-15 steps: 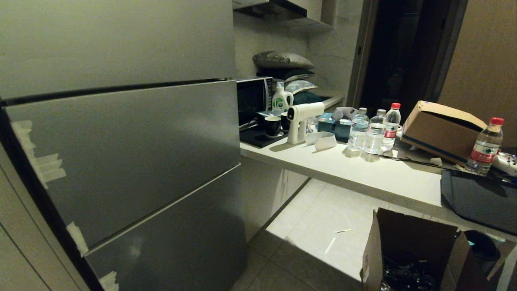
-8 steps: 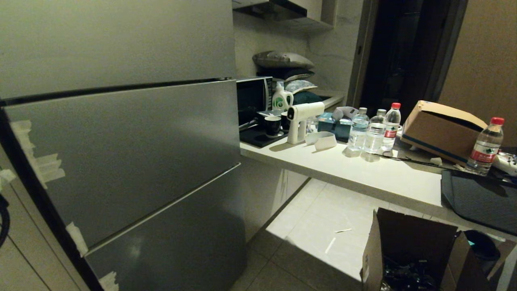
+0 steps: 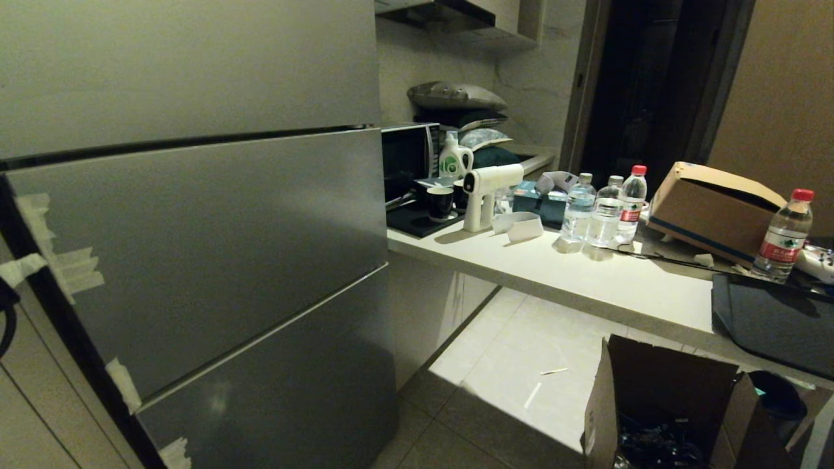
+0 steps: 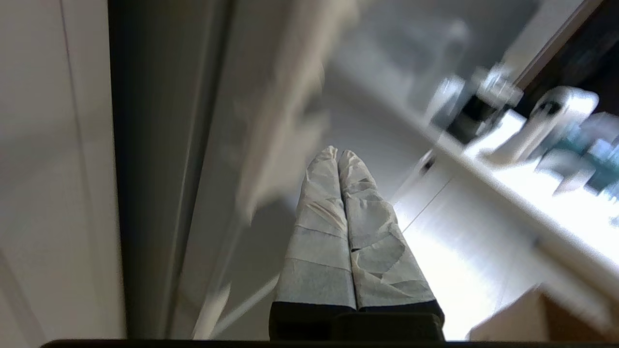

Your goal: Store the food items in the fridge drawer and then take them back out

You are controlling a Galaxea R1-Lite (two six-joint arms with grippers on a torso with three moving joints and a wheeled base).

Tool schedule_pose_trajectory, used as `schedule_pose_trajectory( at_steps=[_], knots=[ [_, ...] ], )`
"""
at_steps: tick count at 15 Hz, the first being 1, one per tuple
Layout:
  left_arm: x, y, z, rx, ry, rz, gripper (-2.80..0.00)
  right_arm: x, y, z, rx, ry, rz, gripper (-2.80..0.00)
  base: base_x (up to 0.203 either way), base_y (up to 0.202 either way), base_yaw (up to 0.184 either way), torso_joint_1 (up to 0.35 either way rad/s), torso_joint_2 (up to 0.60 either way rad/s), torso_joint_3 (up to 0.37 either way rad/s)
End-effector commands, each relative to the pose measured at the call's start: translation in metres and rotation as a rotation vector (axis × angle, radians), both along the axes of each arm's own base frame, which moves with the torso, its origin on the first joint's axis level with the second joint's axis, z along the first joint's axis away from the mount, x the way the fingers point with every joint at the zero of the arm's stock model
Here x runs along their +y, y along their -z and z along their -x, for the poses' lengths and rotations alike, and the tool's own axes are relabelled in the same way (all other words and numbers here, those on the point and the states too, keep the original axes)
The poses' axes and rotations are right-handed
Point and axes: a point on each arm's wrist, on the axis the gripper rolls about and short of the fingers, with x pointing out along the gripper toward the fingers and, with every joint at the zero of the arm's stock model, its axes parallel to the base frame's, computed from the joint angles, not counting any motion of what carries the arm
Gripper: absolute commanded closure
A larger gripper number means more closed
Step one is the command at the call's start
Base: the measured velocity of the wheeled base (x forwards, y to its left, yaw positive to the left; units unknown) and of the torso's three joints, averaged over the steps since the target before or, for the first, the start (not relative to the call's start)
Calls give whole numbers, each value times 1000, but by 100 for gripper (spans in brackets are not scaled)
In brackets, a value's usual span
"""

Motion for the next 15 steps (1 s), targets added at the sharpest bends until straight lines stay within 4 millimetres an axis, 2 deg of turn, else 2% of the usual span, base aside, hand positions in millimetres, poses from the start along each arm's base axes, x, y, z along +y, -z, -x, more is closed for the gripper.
schedule_pose_trajectory(
  at_steps=[1,5,8,15],
  knots=[
    [12,7,-13,-2,-14,61,0,0,1,0,4,0,-1,0,0,0,0,0,0,0],
    [15,11,-5,6,-48,75,0,0,1,0,5,0,-1,0,0,0,0,0,0,0],
    [18,7,2,-10,-75,63,0,0,1,0,5,0,-1,0,0,0,0,0,0,0],
    [24,4,-12,-14,-86,55,0,0,1,0,4,1,1,0,0,0,0,0,0,0]
  ],
)
